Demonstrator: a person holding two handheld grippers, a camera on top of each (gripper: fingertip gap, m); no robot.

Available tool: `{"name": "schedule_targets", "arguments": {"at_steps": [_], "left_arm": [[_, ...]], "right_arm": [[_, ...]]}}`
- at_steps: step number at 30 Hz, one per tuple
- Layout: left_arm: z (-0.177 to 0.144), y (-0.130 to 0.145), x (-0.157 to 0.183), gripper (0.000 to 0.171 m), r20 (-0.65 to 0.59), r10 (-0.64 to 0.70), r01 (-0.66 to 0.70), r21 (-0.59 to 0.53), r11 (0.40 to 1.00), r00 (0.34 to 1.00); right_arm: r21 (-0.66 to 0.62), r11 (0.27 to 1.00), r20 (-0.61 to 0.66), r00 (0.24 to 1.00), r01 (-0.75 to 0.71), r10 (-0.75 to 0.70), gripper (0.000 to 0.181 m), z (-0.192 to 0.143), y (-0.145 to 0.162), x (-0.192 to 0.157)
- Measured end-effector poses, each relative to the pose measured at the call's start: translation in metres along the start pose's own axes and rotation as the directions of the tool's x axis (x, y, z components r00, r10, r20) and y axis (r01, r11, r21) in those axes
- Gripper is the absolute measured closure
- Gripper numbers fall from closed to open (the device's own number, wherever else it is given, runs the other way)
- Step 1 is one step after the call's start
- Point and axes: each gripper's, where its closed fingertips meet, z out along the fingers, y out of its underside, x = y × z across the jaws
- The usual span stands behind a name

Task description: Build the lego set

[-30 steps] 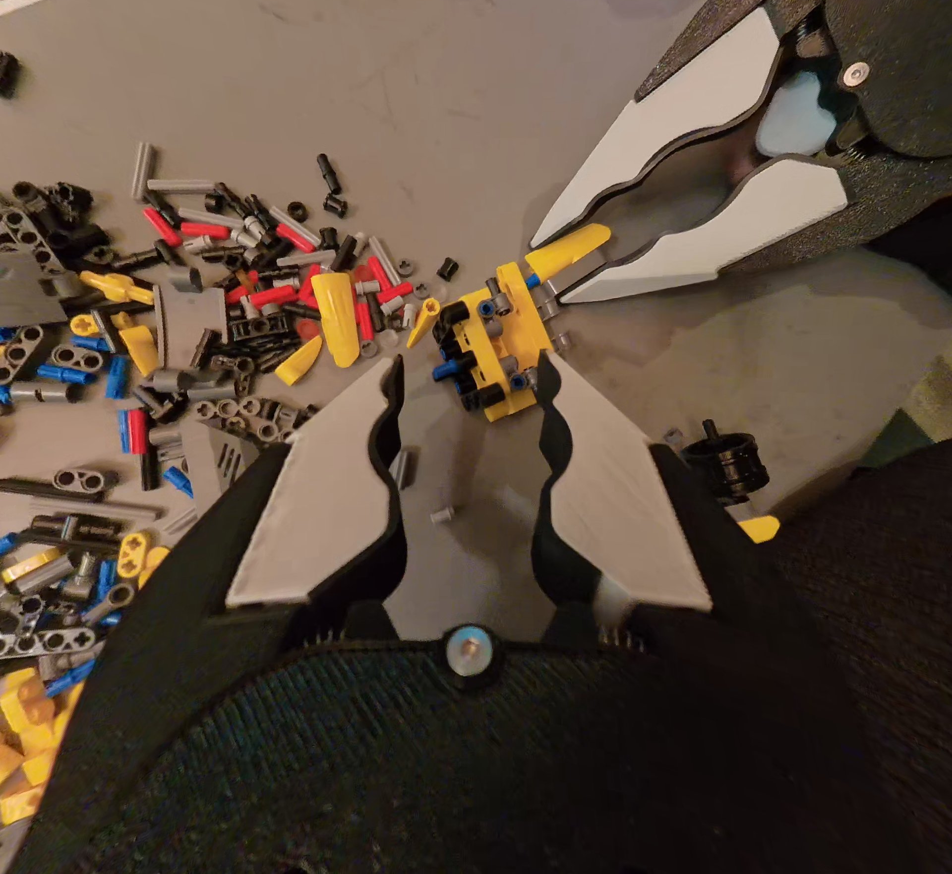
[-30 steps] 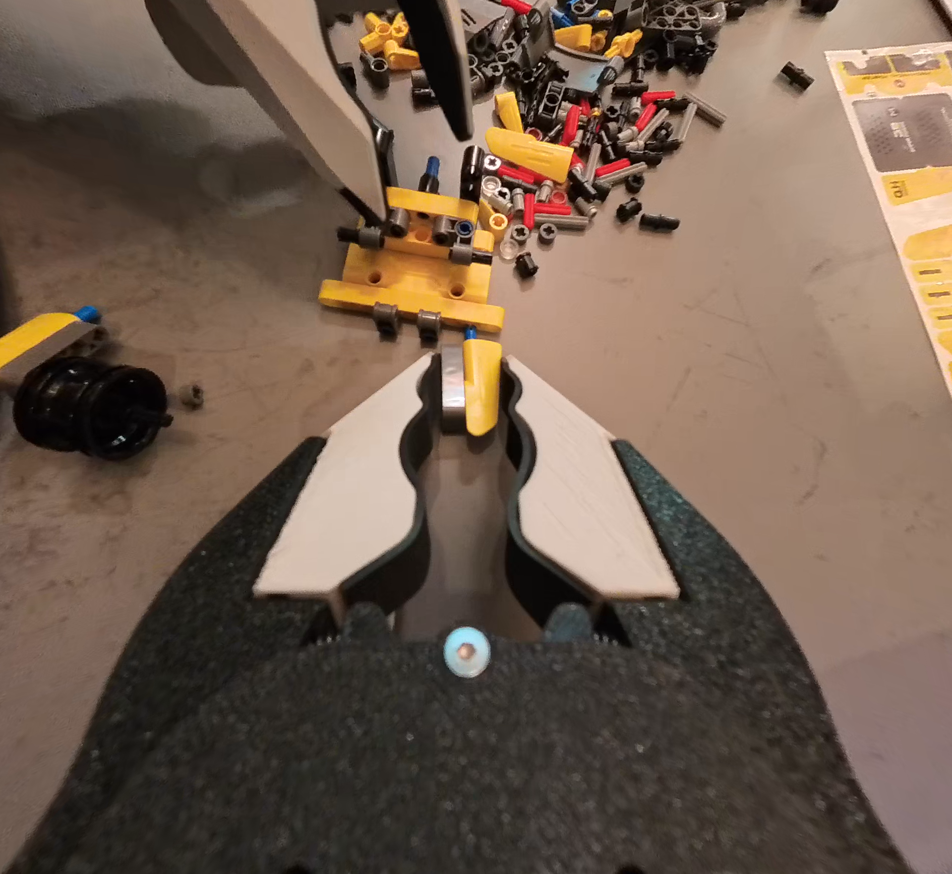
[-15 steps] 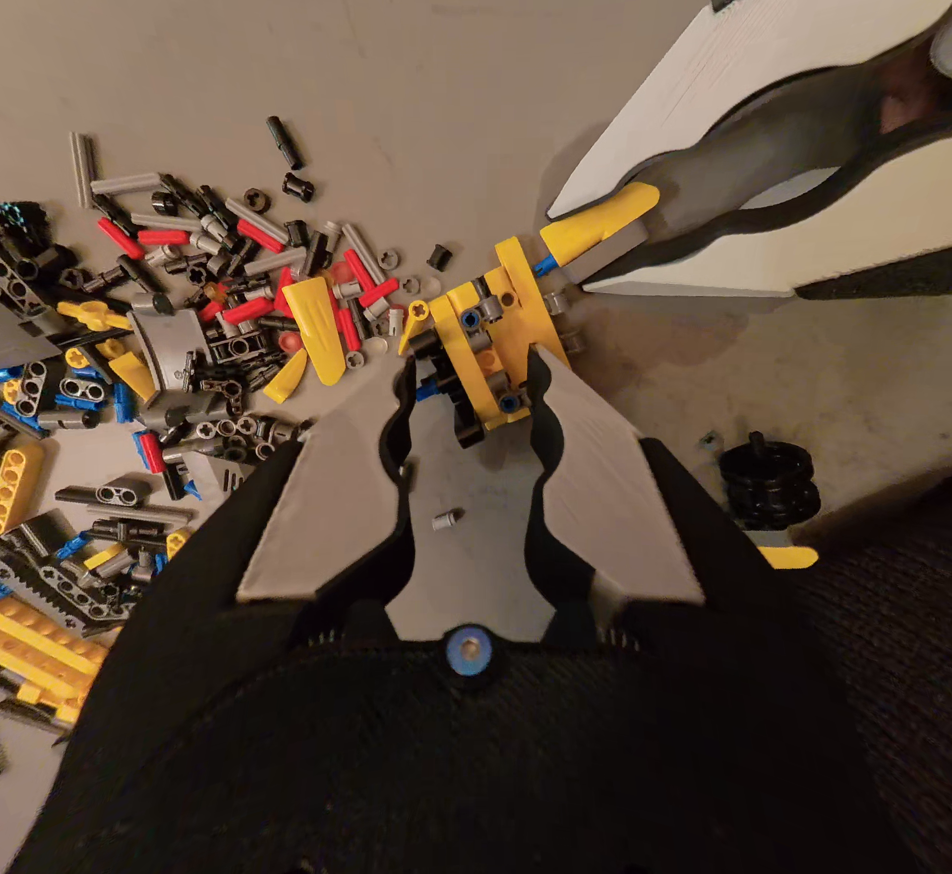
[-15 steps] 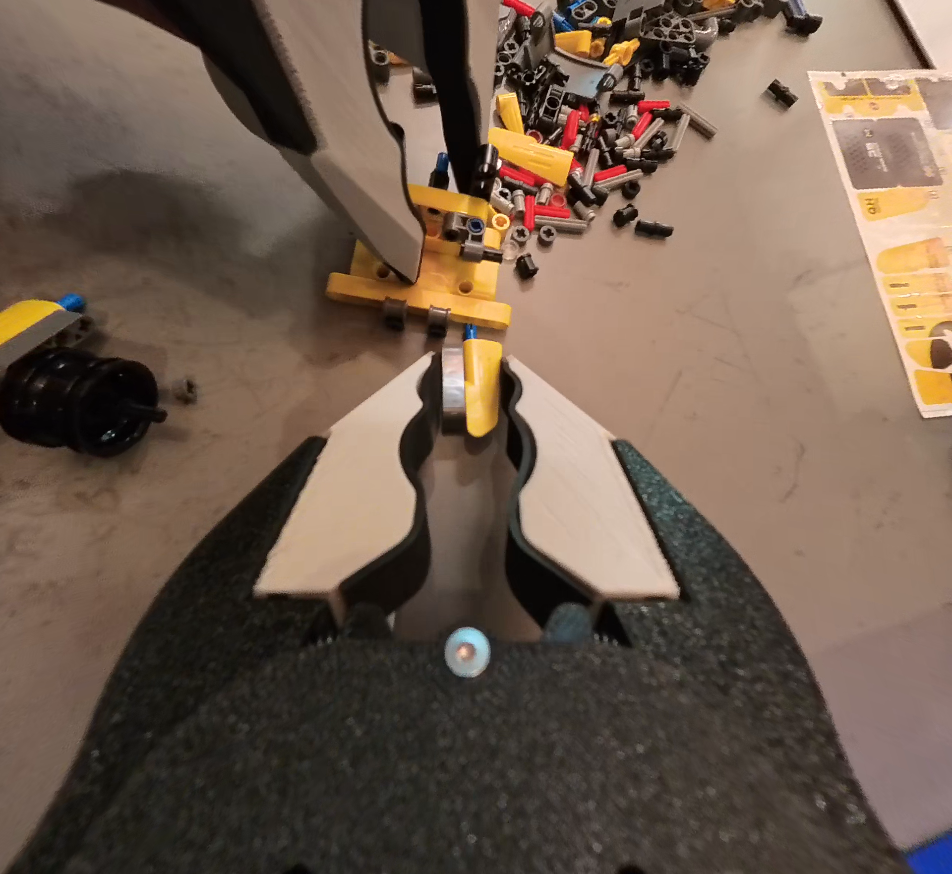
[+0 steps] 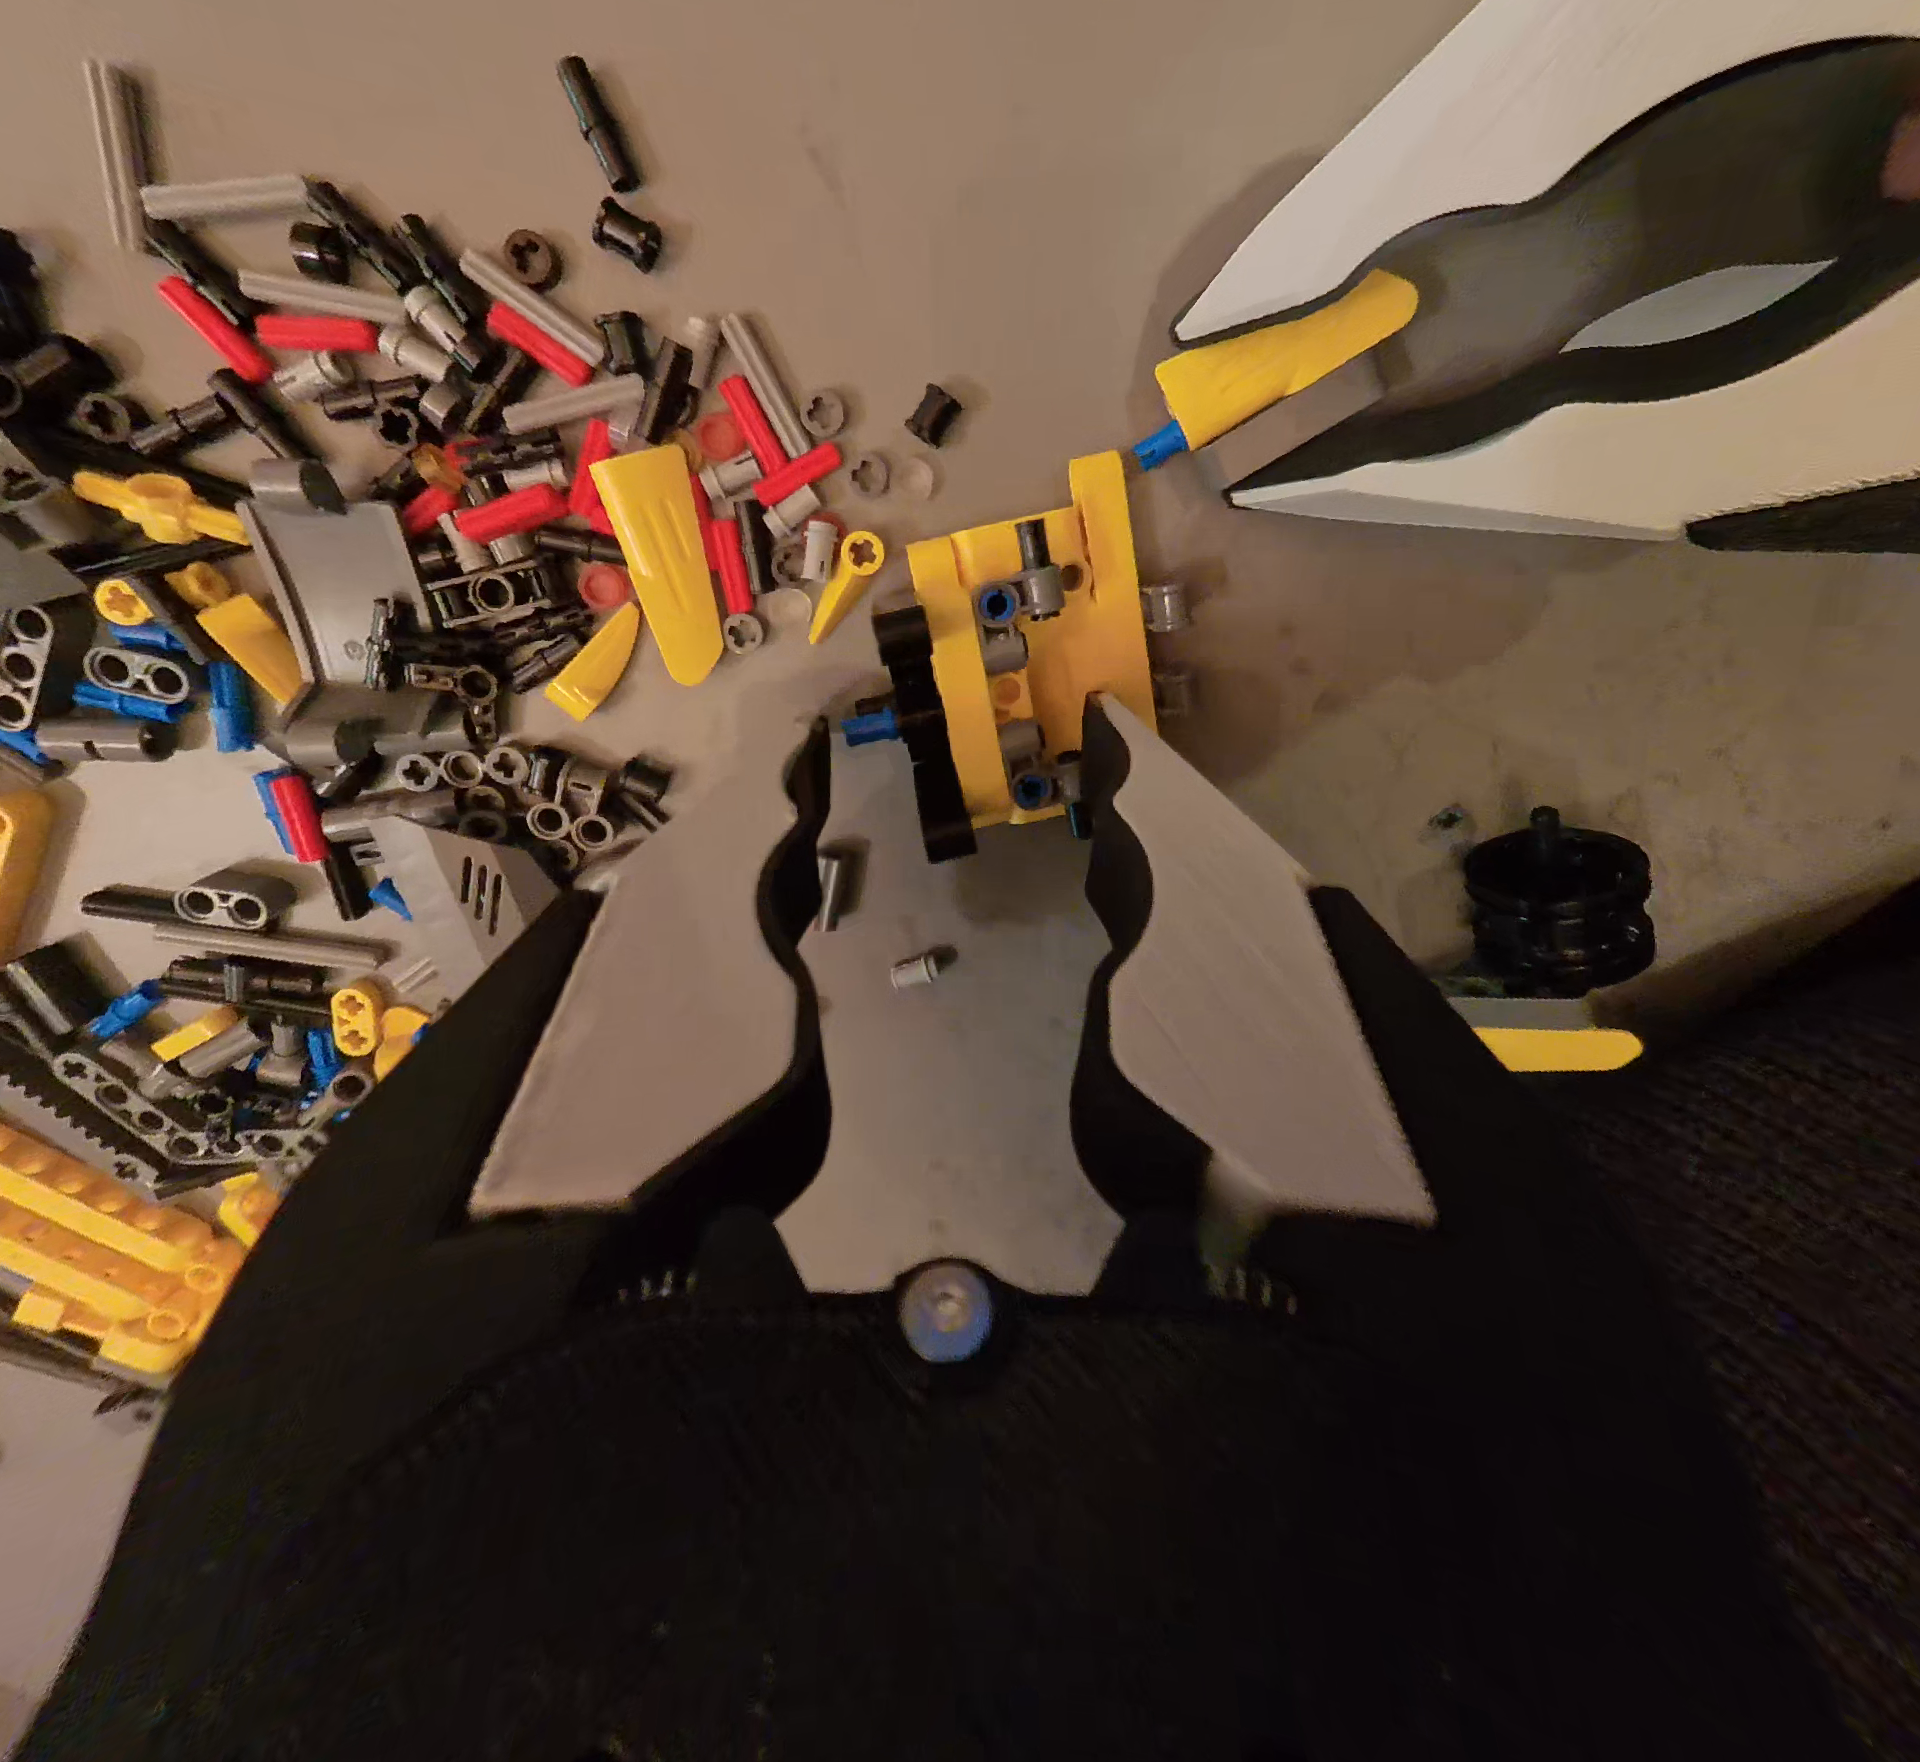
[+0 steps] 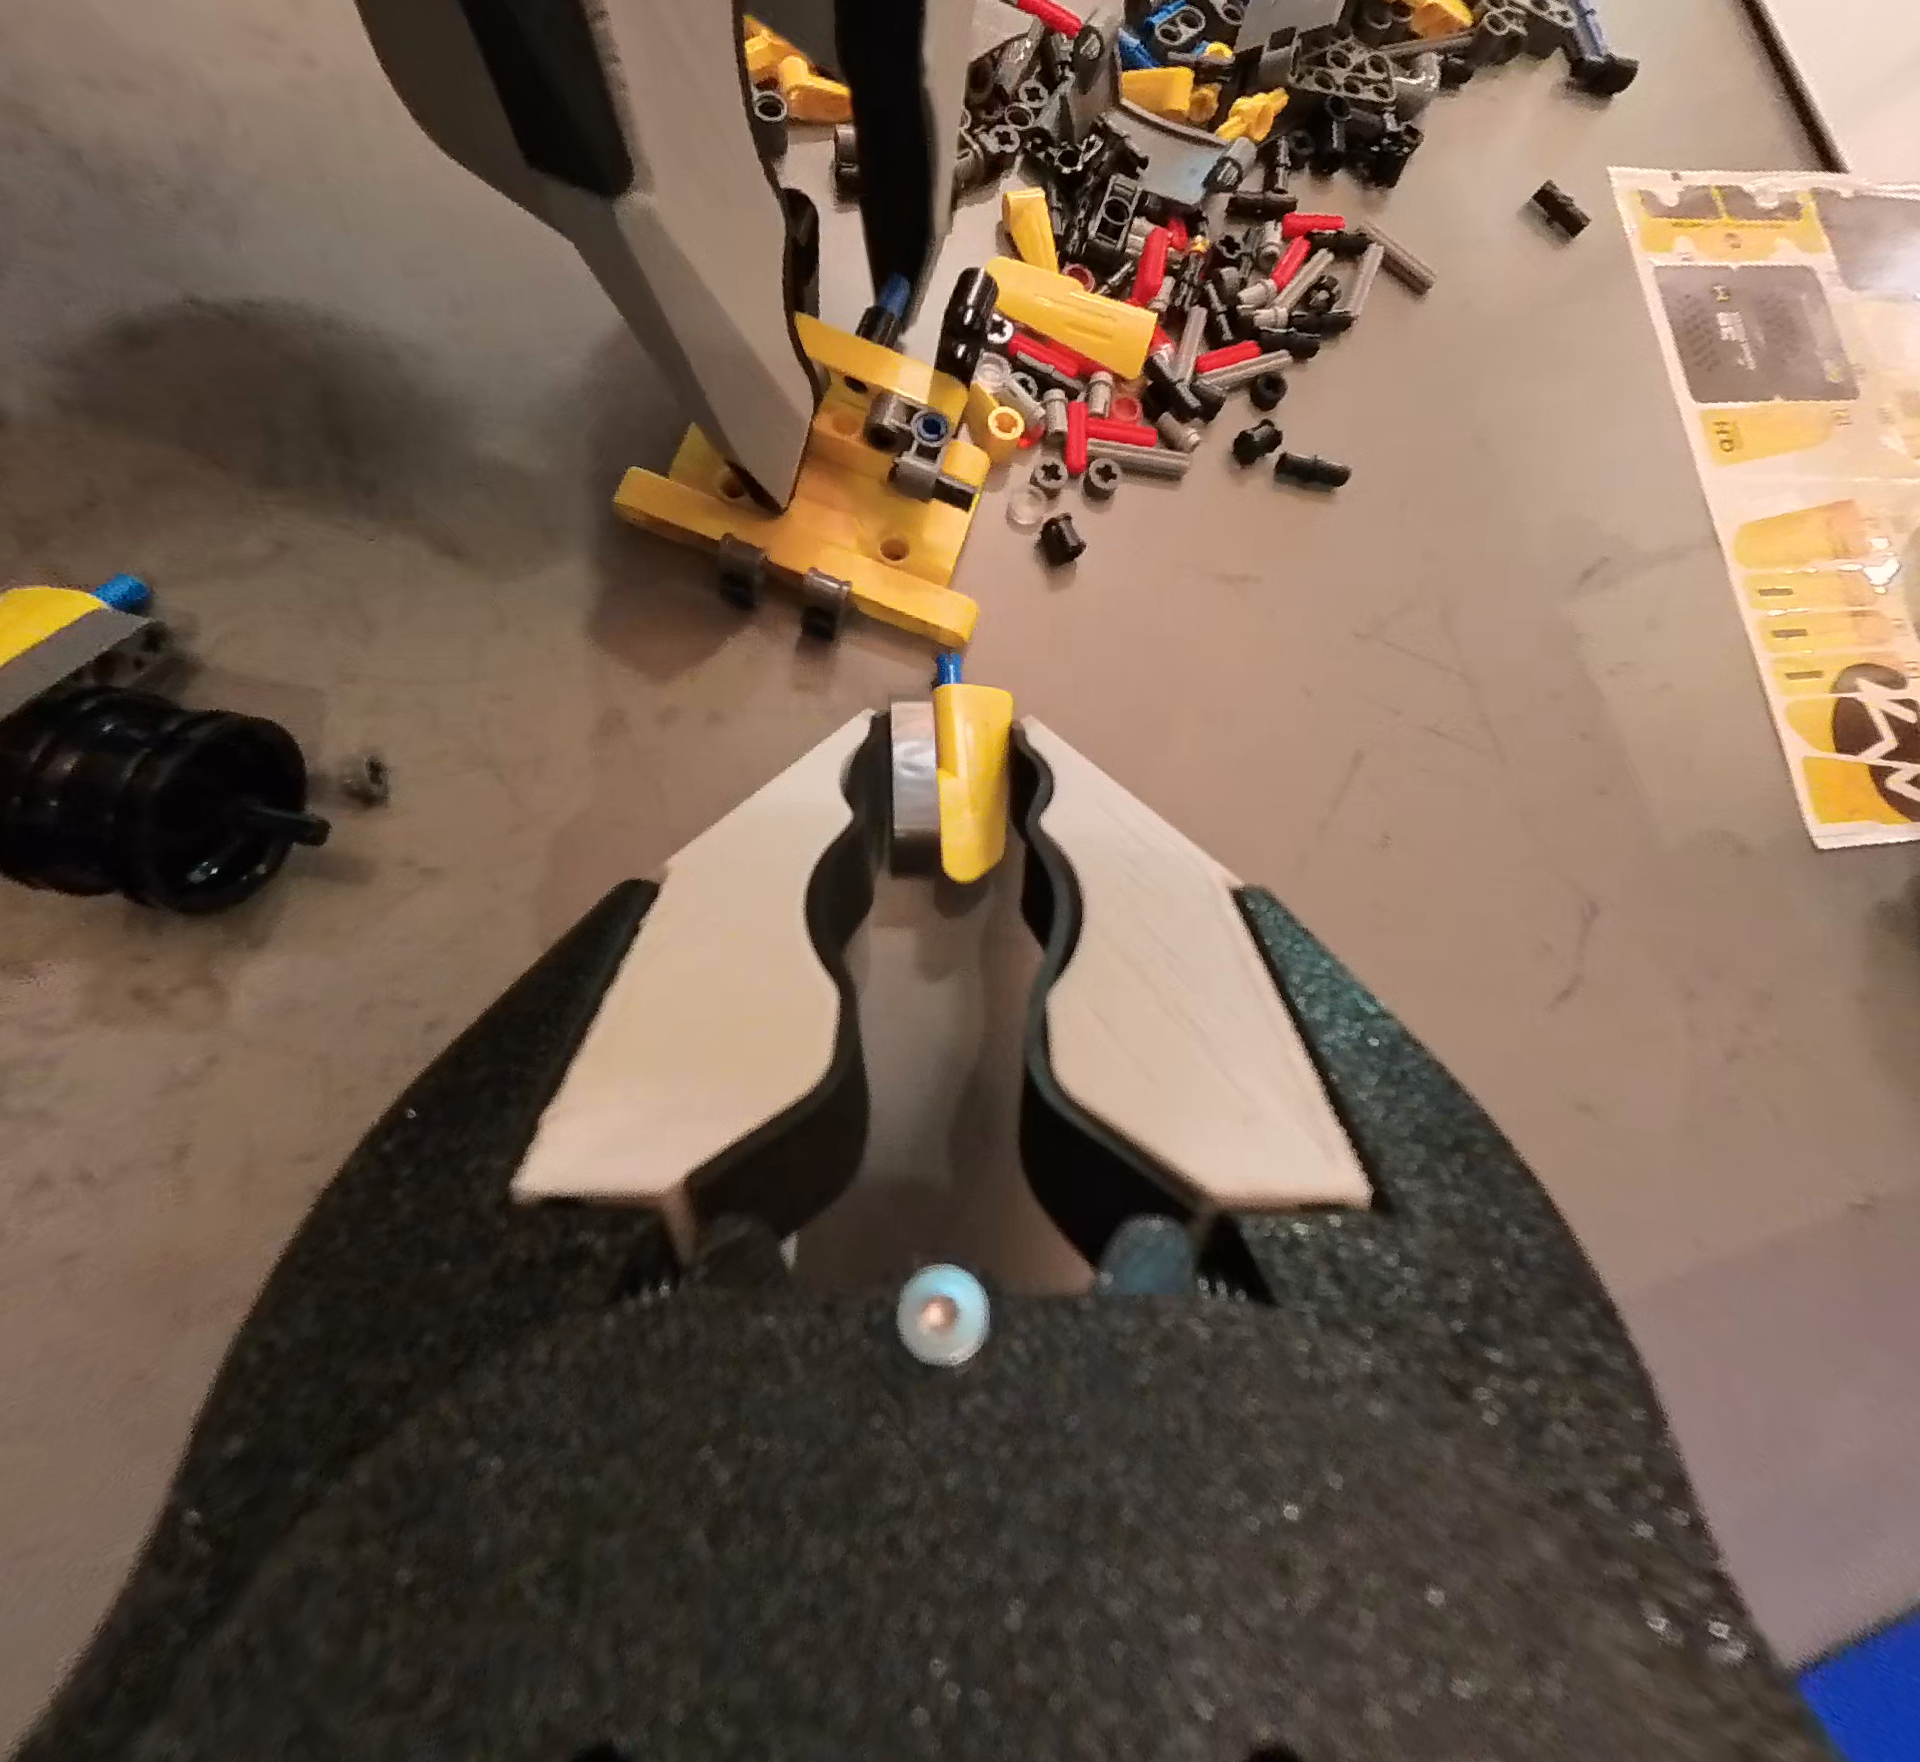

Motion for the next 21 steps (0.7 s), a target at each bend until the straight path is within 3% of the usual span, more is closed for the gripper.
{"name": "schedule_targets", "arguments": {"at_steps": [13,21], "left_arm": [[-0.001,-0.004,0.0,0.137,-0.149,-0.012,0.024,0.08,0.996,0.989],[-0.008,-0.008,0.0,0.137,-0.426,-0.116,0.2,0.156,0.967,0.897]], "right_arm": [[0.002,1.0,0.003,1.0,-0.005,0.005,0.158,0.0,0.0,0.0],[0.095,0.994,-0.008,0.999,-0.045,0.046,0.159,-0.012,-0.015,0.007]]}}
